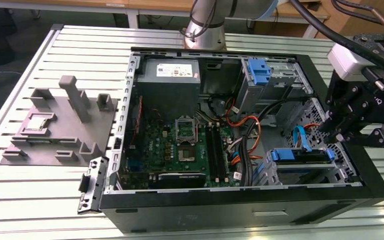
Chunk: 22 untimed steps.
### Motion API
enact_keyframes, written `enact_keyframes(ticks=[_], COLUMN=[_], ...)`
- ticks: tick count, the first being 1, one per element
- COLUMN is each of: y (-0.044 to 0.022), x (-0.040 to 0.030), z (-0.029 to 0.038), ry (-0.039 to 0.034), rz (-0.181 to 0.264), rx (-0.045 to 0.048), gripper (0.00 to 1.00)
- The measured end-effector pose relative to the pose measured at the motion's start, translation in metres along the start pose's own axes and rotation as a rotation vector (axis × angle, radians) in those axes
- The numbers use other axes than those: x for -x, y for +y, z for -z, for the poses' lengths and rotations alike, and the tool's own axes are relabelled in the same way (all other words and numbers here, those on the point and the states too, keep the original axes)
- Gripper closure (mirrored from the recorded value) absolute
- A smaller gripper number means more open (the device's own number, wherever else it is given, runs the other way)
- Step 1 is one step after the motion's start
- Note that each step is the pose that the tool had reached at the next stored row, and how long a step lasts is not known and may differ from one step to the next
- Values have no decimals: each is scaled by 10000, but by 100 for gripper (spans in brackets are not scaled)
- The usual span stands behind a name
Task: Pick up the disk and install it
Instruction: 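Insert the second disk wire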
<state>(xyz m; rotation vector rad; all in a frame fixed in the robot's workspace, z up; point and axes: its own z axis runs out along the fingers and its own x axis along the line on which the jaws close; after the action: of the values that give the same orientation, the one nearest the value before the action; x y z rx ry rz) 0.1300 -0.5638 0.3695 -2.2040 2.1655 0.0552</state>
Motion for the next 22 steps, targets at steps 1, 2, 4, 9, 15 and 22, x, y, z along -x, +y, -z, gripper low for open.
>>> enact_keyframes(ticks=[1,2,4,9,15,22], y=[0,0,-1,-1,-13,-44], x=[10,19,38,53,86,108], z=[-1,-3,-6,-18,-39,-65], ry=[1,0,-1,-24,-32,-37], rz=[0,0,0,-1,0,-1], rx=[0,0,0,0,0,0], gripper=[71,71,71,71,71,71])
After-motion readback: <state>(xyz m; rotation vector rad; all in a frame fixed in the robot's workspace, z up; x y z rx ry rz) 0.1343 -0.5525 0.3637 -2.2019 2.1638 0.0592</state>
